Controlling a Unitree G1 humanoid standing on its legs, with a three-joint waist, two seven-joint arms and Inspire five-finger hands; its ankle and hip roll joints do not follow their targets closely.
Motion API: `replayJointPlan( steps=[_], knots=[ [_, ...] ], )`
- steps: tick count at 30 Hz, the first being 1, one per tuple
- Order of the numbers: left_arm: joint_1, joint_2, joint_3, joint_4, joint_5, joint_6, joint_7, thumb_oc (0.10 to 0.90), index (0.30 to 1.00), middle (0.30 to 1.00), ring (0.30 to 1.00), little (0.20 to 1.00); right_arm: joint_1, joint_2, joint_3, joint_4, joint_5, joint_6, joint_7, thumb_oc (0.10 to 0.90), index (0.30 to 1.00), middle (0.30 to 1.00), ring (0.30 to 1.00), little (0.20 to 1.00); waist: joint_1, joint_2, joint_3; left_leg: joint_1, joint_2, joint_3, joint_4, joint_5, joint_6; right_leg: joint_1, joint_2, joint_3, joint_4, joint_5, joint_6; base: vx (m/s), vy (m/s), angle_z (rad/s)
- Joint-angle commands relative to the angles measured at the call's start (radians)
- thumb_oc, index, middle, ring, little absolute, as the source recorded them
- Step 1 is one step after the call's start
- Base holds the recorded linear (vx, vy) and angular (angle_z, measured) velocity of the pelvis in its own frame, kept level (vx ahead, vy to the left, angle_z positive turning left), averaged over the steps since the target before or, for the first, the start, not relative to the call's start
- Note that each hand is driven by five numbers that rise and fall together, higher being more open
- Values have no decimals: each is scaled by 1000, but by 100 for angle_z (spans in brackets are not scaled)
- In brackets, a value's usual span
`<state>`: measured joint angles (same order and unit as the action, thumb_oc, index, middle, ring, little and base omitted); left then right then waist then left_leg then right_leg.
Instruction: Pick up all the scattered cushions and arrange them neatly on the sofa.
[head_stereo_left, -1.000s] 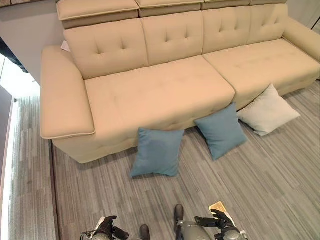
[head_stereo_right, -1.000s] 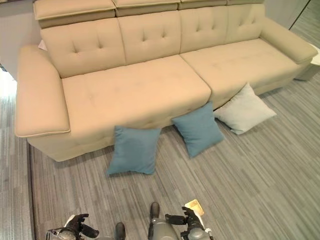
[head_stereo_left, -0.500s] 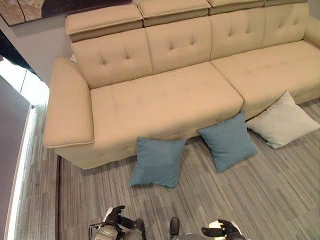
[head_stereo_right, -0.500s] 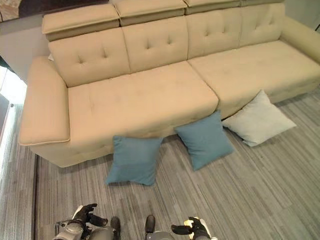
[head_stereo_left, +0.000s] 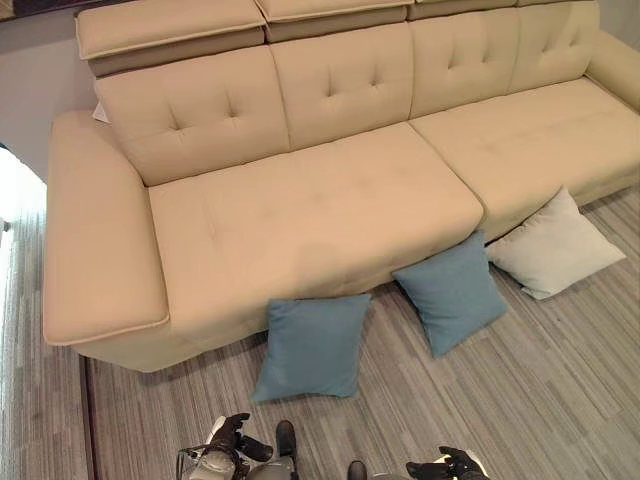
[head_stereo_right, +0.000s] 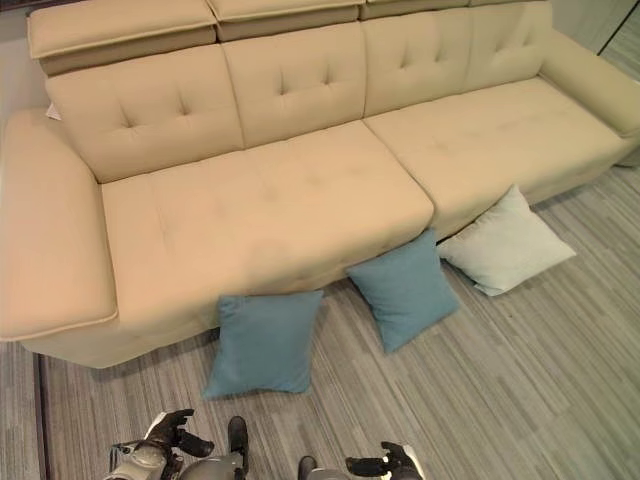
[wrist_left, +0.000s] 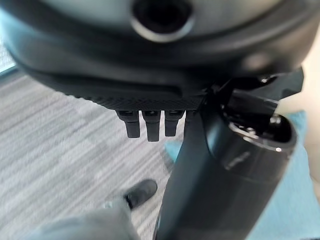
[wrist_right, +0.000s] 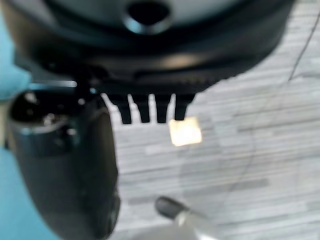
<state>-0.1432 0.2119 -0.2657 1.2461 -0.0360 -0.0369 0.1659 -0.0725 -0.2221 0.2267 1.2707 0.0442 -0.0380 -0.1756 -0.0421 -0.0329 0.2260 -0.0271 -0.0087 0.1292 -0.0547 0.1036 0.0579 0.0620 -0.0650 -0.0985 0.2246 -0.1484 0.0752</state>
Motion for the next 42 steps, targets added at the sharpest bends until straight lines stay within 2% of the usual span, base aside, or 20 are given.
replayJointPlan(
  steps=[1, 4, 7, 10, 12, 13, 14, 15, 17, 18, 20, 23, 25, 26, 28, 31, 32, 38, 42],
  knots=[
    [18, 29, 6, -6, 16, -15, 17, 800, 900, 900, 900, 900, -13, -29, 23, -39, -7, -9, -11, 800, 900, 900, 900, 900, 12, -23, -14, -61, -6, -21, 129, -147, -8, -85, -43, 55, 129, 100, 49, 45, 104, -1],
    [18, 41, 16, -8, 8, -17, 24, 800, 900, 900, 900, 900, -16, -26, 28, -58, -6, -13, -15, 800, 900, 900, 900, 900, 13, -11, -1, -41, -1, -20, 118, -158, 1, -146, -54, 23, 202, 113, 43, 75, 109, 4],
    [21, 45, 20, -4, 7, -19, 21, 800, 900, 900, 900, 900, -18, -26, 35, -60, -12, -15, -17, 800, 900, 900, 900, 900, 12, -13, -6, -11, -5, -28, 88, -161, -3, -149, -38, -28, 98, 66, 19, 134, 17, 0],
    [20, 47, 24, 2, 7, -21, 20, 800, 900, 900, 900, 900, -26, -29, 44, -60, -15, -15, -18, 800, 900, 900, 900, 900, 10, -25, 4, 6, -17, -35, 73, -162, -9, -185, 2, -59, -6, 78, 8, 86, -44, -8],
    [23, 48, 31, 2, 5, -23, 22, 800, 900, 900, 900, 900, -24, -32, 45, -62, -21, -16, -18, 800, 900, 900, 900, 900, 13, -30, 10, 9, -21, -37, 72, -164, -15, -165, -5, -97, -56, 79, 13, 47, -69, -11],
    [23, 48, 31, 2, 5, -23, 22, 800, 900, 900, 900, 900, -24, -32, 45, -62, -21, -16, -18, 800, 900, 900, 900, 900, 13, -30, 10, 10, -21, -38, 72, -164, -15, -163, -5, -98, -57, 79, 13, 57, -99, 4],
    [21, 46, 26, 0, 12, -24, 23, 800, 900, 900, 900, 900, -24, -35, 48, -62, -21, -18, -20, 800, 900, 900, 900, 900, 7, -34, 15, 8, -27, -47, 80, -166, -23, -155, 25, -50, -72, 75, 1, 49, -110, 11],
    [20, 45, 26, -1, 14, -26, 21, 800, 900, 900, 900, 900, -23, -39, 46, -62, -20, -19, -23, 800, 900, 900, 900, 900, 10, -36, 14, 3, -27, -46, 90, -171, -29, -147, 24, -50, -95, 78, -3, 65, -172, 10],
    [18, 43, 20, -2, 21, -28, 18, 800, 900, 900, 900, 900, -22, -43, 45, -60, -16, -23, -26, 800, 900, 900, 900, 900, 9, -39, 13, -6, -27, -43, 111, -180, -40, -131, 28, -52, -120, 76, -12, 24, -121, 17],
    [15, 37, 9, -8, 29, -30, 9, 800, 900, 900, 900, 900, -17, -48, 41, -59, -12, -27, -28, 800, 900, 900, 900, 900, 6, -42, 18, -30, -21, -32, 173, -190, -63, -101, 29, -59, -151, 68, -27, -11, -115, 15],
    [9, 30, -1, -15, 28, -30, 9, 800, 900, 900, 900, 900, -27, -58, 41, -63, -4, -31, -34, 800, 900, 900, 900, 900, 5, -46, 36, -77, -11, -20, 270, -193, -85, -78, 23, -69, -165, 65, -45, -51, -115, 30],
    [5, 24, -6, -19, 22, -30, 13, 800, 900, 900, 900, 900, -40, -65, 44, -69, 7, -35, -38, 800, 900, 900, 900, 900, 9, -47, 47, -121, -2, -26, 353, -200, -93, -68, 25, -66, -167, 59, -64, -34, -31, 28],
    [11, 21, -5, -17, 17, -28, 14, 800, 900, 900, 900, 900, -41, -68, 47, -69, 5, -33, -37, 800, 900, 900, 900, 900, 8, -44, 41, -112, 7, -43, 331, -207, -89, -59, 26, -57, -174, 55, -63, 67, 41, -15],
    [16, 19, -5, -15, 15, -28, 15, 800, 900, 900, 900, 900, -40, -71, 46, -68, 3, -35, -37, 800, 900, 900, 900, 900, 10, -41, 29, -105, 27, -55, 291, -192, -92, -49, 22, -52, -182, 51, -57, 84, 58, -16],
    [17, 18, -7, -14, 12, -29, 15, 800, 900, 900, 900, 900, -38, -72, 43, -68, 5, -35, -38, 800, 900, 900, 900, 900, 11, -40, 22, -103, 37, -69, 259, -176, -97, -43, 22, -48, -186, 49, -53, 97, 79, -7],
    [15, 16, -13, -16, 3, -31, 19, 800, 900, 900, 900, 900, -37, -73, 39, -64, 5, -39, -40, 800, 900, 900, 900, 900, 21, -31, 15, -95, 40, -149, 194, -148, -103, -34, 25, -29, -185, 38, -47, 128, 122, -14],
    [14, 15, -16, -18, 5, -30, 17, 800, 900, 900, 900, 900, -36, -74, 39, -64, 3, -38, -38, 800, 900, 900, 900, 900, 19, -29, 12, -91, 38, -157, 185, -145, -102, -32, 24, -26, -185, 37, -46, 117, 148, -20],
    [10, 21, -25, -21, 17, -31, 14, 800, 900, 900, 900, 900, -38, -64, 36, -60, 0, -30, -36, 800, 900, 900, 900, 900, 12, -25, 0, -64, 26, -121, 136, -152, -81, -57, -7, 3, -164, 53, -15, 82, 188, -25],
    [-7, 39, -5, -36, -14, -39, 35, 800, 900, 900, 900, 900, -60, -58, 31, -78, 17, -32, -45, 800, 900, 900, 900, 900, 20, -30, 13, -84, 15, -99, 129, -156, -63, -108, -27, 13, -138, 69, 7, 3, 102, -18]
  ],
)
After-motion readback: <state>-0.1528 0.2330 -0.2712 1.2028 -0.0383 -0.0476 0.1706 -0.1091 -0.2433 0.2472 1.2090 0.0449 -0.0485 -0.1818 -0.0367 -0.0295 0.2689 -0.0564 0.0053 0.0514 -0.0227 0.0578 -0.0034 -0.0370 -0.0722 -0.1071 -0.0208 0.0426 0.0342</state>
